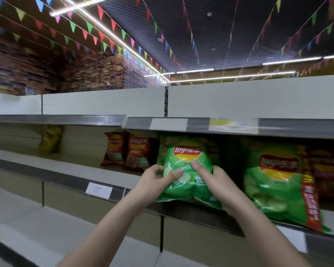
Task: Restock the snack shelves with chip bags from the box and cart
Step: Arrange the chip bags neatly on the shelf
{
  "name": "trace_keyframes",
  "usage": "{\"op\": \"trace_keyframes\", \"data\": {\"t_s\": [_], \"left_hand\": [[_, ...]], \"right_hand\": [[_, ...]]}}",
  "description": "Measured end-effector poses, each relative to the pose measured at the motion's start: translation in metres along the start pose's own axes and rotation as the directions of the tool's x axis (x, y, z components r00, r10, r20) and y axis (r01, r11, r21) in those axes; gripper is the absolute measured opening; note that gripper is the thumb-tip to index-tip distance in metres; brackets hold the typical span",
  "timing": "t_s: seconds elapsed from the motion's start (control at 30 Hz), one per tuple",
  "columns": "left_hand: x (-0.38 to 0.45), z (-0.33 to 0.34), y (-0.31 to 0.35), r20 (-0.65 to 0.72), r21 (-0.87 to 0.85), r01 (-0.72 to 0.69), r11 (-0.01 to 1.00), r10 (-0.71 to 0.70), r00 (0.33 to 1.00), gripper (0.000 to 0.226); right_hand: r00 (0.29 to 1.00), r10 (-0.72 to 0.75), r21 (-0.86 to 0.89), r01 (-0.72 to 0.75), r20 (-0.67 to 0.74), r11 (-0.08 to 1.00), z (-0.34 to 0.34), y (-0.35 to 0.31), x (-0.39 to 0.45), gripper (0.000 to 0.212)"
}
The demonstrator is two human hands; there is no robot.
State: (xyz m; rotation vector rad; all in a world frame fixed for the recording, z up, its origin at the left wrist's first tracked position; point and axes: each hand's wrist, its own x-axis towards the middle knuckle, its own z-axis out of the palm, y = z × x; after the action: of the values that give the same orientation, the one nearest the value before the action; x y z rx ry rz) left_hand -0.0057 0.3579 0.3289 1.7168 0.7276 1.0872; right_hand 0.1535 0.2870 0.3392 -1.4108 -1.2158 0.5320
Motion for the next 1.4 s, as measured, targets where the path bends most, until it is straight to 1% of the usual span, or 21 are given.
{"op": "trace_keyframes", "data": {"t_s": [0.07, 0.13, 0.2, 0.23, 0.37, 0.5, 0.57, 0.63, 0.73, 0.83, 0.9, 0.93, 0.97, 1.0, 1.03, 1.1, 1.13, 1.2, 1.27, 1.33, 1.4], "left_hand": [[0.021, -0.011, -0.009, 0.002, 0.040, 0.011, 0.999, -0.011, 1.000, 0.043], [0.040, -0.024, -0.019, 0.021, 0.072, 0.029, 0.997, -0.031, 0.999, 0.045], [0.057, -0.036, -0.029, 0.041, 0.128, 0.058, 0.990, -0.064, 0.997, 0.048], [0.065, -0.041, -0.032, 0.049, 0.155, 0.067, 0.986, -0.076, 0.996, 0.048], [0.094, -0.060, -0.041, 0.091, 0.233, 0.079, 0.969, -0.102, 0.991, 0.046], [0.123, -0.065, -0.054, 0.129, 0.287, 0.087, 0.954, -0.128, 0.983, 0.061], [0.132, -0.065, -0.055, 0.188, 0.351, 0.059, 0.935, -0.132, 0.973, 0.062], [0.135, -0.066, -0.053, 0.255, 0.410, -0.001, 0.912, -0.114, 0.960, 0.065], [0.134, -0.074, -0.051, 0.344, 0.452, -0.068, 0.890, -0.103, 0.933, 0.060], [0.134, -0.092, -0.049, 0.436, 0.436, -0.131, 0.890, -0.081, 0.897, 0.045], [0.133, -0.113, -0.043, 0.468, 0.438, -0.176, 0.882, -0.057, 0.882, 0.051], [0.139, -0.126, -0.043, 0.464, 0.450, -0.180, 0.875, -0.057, 0.884, 0.059], [0.144, -0.137, -0.042, 0.442, 0.470, -0.170, 0.866, -0.064, 0.895, 0.062], [0.153, -0.149, -0.044, 0.397, 0.501, -0.146, 0.853, -0.077, 0.914, 0.057], [0.165, -0.162, -0.049, 0.340, 0.541, -0.121, 0.832, -0.085, 0.937, 0.047], [0.192, -0.191, -0.063, 0.205, 0.644, -0.057, 0.763, -0.100, 0.974, 0.035], [0.202, -0.204, -0.068, 0.164, 0.675, -0.037, 0.736, -0.102, 0.981, 0.036], [0.221, -0.227, -0.078, 0.092, 0.728, 0.003, 0.685, -0.103, 0.990, 0.046], [0.240, -0.243, -0.086, 0.020, 0.814, 0.068, 0.577, -0.144, 0.989, 0.060], [0.260, -0.256, -0.097, -0.028, 0.850, 0.122, 0.513, -0.187, 0.982, 0.083], [0.277, -0.260, -0.109, 0.020, 0.824, 0.121, 0.554, -0.242, 0.970, 0.109]], "right_hand": [[0.998, 0.033, 0.041, -0.035, 0.050, 0.999, 0.009, 0.001, 0.022, 0.024], [0.995, 0.074, 0.019, -0.076, 0.064, 0.997, 0.022, 0.005, 0.040, 0.045], [0.991, 0.119, -0.063, -0.116, 0.055, 0.991, 0.036, 0.007, 0.054, 0.065], [0.990, 0.130, -0.102, -0.125, 0.046, 0.987, 0.041, 0.008, 0.061, 0.066], [0.990, 0.142, -0.264, -0.143, -0.023, 0.954, 0.054, 0.006, 0.082, 0.051], [0.989, 0.139, -0.405, -0.144, -0.042, 0.903, 0.060, 0.003, 0.094, 0.060], [0.986, 0.152, -0.448, -0.164, -0.064, 0.879, 0.063, 0.005, 0.099, 0.061], [0.980, 0.160, -0.471, -0.198, -0.120, 0.860, 0.067, 0.008, 0.102, 0.063], [0.948, 0.186, -0.408, -0.281, -0.259, 0.869, 0.079, 0.006, 0.098, 0.061], [0.899, 0.048, -0.437, -0.258, -0.436, 0.862, 0.093, 0.001, 0.090, 0.046], [0.802, -0.238, -0.592, -0.171, -0.548, 0.787, 0.111, -0.001, 0.081, 0.043], [0.738, -0.391, -0.674, -0.116, -0.549, 0.729, 0.123, -0.003, 0.077, 0.037], [0.705, -0.478, -0.730, -0.081, -0.523, 0.679, 0.137, -0.006, 0.075, 0.031], [0.724, -0.505, -0.766, -0.048, -0.469, 0.641, 0.152, -0.010, 0.075, 0.027], [0.777, -0.492, -0.790, -0.010, -0.392, 0.613, 0.166, -0.014, 0.077, 0.024], [0.877, -0.416, -0.811, 0.054, -0.241, 0.583, 0.192, -0.020, 0.087, 0.021], [0.919, -0.348, -0.812, 0.058, -0.183, 0.581, 0.204, -0.022, 0.097, 0.026], [0.981, -0.144, -0.816, -0.020, -0.126, 0.577, 0.220, -0.020, 0.127, 0.041], [0.990, 0.024, -0.797, -0.127, -0.140, 0.590, 0.230, -0.012, 0.161, 0.060], [0.980, 0.046, -0.665, -0.167, -0.195, 0.728, 0.232, -0.003, 0.190, 0.083], [0.975, 0.069, -0.545, -0.176, -0.212, 0.820, 0.236, -0.001, 0.208, 0.097]]}}
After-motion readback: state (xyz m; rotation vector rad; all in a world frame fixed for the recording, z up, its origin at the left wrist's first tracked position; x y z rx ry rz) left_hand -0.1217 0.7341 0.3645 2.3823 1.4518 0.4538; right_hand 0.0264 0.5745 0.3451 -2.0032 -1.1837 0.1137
